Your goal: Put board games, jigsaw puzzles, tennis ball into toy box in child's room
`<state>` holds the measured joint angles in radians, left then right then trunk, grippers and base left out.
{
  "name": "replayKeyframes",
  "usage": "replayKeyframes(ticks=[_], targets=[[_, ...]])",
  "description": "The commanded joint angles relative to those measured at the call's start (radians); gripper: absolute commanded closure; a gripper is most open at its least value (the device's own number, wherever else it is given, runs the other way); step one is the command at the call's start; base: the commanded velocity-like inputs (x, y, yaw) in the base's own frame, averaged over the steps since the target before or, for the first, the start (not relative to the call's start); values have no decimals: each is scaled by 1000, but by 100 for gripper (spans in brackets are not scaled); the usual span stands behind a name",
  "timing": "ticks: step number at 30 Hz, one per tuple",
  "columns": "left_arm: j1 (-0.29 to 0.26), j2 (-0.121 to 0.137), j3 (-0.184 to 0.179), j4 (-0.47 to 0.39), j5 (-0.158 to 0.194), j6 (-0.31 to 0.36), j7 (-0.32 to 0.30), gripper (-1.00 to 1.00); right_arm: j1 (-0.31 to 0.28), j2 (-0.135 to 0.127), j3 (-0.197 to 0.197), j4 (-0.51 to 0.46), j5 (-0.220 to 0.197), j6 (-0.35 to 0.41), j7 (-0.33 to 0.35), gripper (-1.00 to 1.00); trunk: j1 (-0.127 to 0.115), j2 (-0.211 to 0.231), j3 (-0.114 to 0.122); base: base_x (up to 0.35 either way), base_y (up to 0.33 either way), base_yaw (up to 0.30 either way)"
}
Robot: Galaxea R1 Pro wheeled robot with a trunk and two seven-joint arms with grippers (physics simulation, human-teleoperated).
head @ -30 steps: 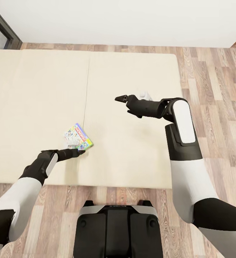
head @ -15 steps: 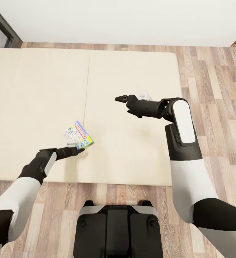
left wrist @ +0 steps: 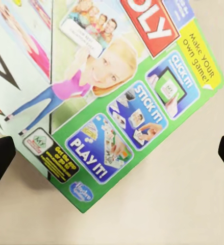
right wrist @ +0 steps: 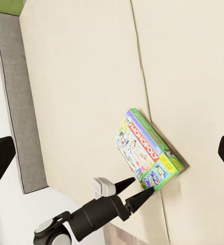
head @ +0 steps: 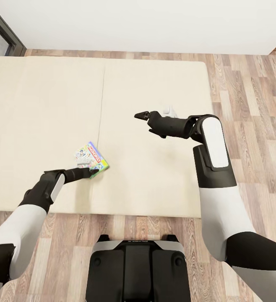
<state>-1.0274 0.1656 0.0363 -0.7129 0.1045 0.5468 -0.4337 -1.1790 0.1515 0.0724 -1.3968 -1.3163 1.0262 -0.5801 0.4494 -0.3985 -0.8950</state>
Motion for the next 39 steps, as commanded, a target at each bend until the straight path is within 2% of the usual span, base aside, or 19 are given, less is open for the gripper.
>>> replayKeyframes(ticks=[1, 9, 15, 25, 32, 39], targets=[[-1, 0, 2, -1, 10, 9, 0, -100, -1, 0, 0, -1, -9, 2, -10, -100, 1, -2, -1, 0, 0, 0], [-3, 3, 3, -2, 7, 13, 8, -100, -1, 0, 0, -2, -9, 2, -10, -100, 1, -2, -1, 0, 0, 0], [-8, 23, 5, 4, 6, 13, 12, -100, -1, 0, 0, -2, -9, 2, -10, -100, 1, -2, -1, 0, 0, 0], [-58, 47, 5, 44, 6, 10, 21, -100, -1, 0, 0, -3, -8, 2, -10, -100, 1, -2, -1, 0, 0, 0], [-85, 51, 6, 58, 6, 5, 66, -100, -1, 0, 0, -4, -8, 2, -10, -100, 1, -2, -1, 0, 0, 0], [-116, 52, 6, 83, 6, 4, 85, -100, -1, 0, 0, -6, -8, 2, -10, -100, 1, -2, -1, 0, 0, 0]])
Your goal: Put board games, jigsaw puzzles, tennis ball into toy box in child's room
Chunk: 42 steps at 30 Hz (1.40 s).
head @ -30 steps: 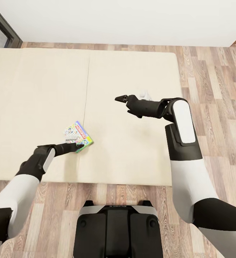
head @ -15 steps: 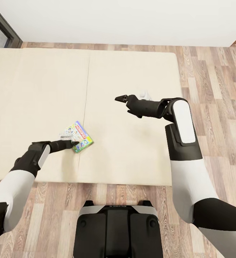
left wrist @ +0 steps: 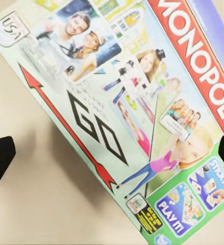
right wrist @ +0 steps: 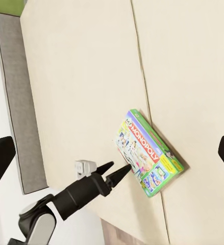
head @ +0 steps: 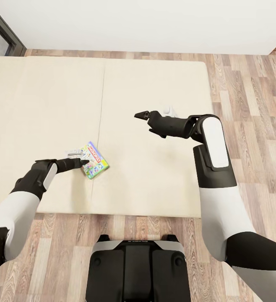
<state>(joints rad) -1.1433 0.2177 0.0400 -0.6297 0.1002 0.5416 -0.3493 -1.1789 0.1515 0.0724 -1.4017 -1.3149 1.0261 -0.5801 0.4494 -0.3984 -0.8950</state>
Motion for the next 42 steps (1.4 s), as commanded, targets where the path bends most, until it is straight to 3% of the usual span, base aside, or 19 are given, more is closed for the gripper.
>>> replayKeyframes(ticks=[1, 15, 42], targets=[[-5, 0, 2, 9, 10, 8, 2, -100, -1, 0, 0, -1, -9, 2, -10, -100, 1, -2, -1, 0, 0, 0], [-88, 0, 1, 175, 10, -64, 59, -100, -1, 0, 0, -5, -8, 2, -10, -100, 1, -2, -1, 0, 0, 0], [-113, -11, 2, 191, 9, -74, 69, -100, -1, 0, 1, -5, -7, 2, -10, -100, 1, -2, -1, 0, 0, 0]])
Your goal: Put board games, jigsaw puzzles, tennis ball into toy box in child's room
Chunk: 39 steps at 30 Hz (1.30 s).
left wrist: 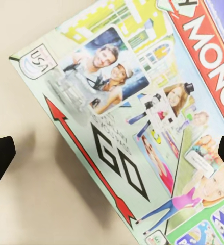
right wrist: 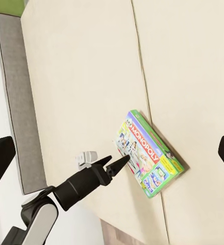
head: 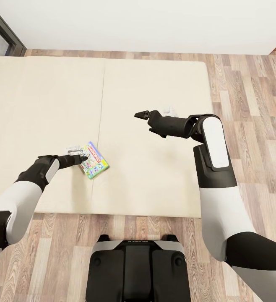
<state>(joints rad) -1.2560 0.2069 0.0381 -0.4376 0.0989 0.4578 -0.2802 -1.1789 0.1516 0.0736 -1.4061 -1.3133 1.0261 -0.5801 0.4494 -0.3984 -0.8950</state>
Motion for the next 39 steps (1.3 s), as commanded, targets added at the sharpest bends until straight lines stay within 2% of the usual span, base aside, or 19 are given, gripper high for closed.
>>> replayKeyframes(ticks=[1, 14, 39], targets=[[0, 0, 3, -1, 10, 9, -1, -100, -1, 0, 0, -1, -9, 2, -10, -100, 1, -2, -1, 0, 0, 0], [-2, 0, 2, 39, 11, -42, -1, -100, -1, 0, -1, -3, -9, 2, -10, -100, 1, -2, -1, 0, 0, 0], [-2, -2, 3, 46, 9, -51, -1, -100, -1, 0, -1, 0, -9, 2, -10, -100, 1, -2, -1, 0, 0, 0]])
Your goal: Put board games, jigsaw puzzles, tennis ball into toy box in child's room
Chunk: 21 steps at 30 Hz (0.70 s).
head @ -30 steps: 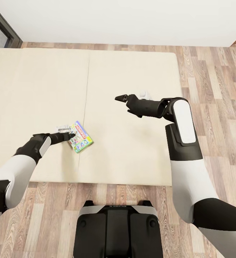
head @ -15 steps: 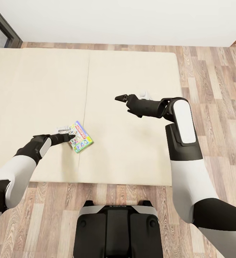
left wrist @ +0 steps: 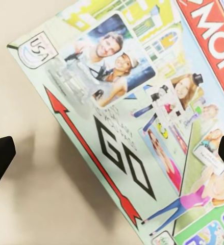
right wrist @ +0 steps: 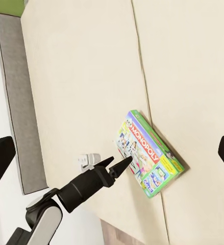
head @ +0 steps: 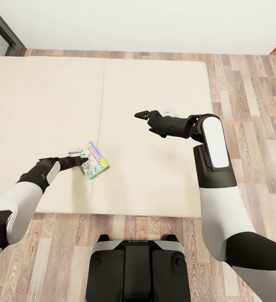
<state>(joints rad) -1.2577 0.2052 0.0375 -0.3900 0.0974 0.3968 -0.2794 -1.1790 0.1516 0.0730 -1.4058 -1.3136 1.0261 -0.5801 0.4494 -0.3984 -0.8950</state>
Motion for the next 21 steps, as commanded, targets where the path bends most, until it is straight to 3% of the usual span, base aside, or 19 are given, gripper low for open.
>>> replayKeyframes(ticks=[1, 21], targets=[[0, 0, 4, -1, 10, 10, -1, -100, -1, 0, 0, -1, -9, 2, -10, -100, 1, -2, -1, 0, 0, 0], [0, 0, 4, -4, 11, 8, -3, -100, -1, 0, 1, 3, -9, 2, -10, -100, 1, -2, -3, 0, 0, 0]])
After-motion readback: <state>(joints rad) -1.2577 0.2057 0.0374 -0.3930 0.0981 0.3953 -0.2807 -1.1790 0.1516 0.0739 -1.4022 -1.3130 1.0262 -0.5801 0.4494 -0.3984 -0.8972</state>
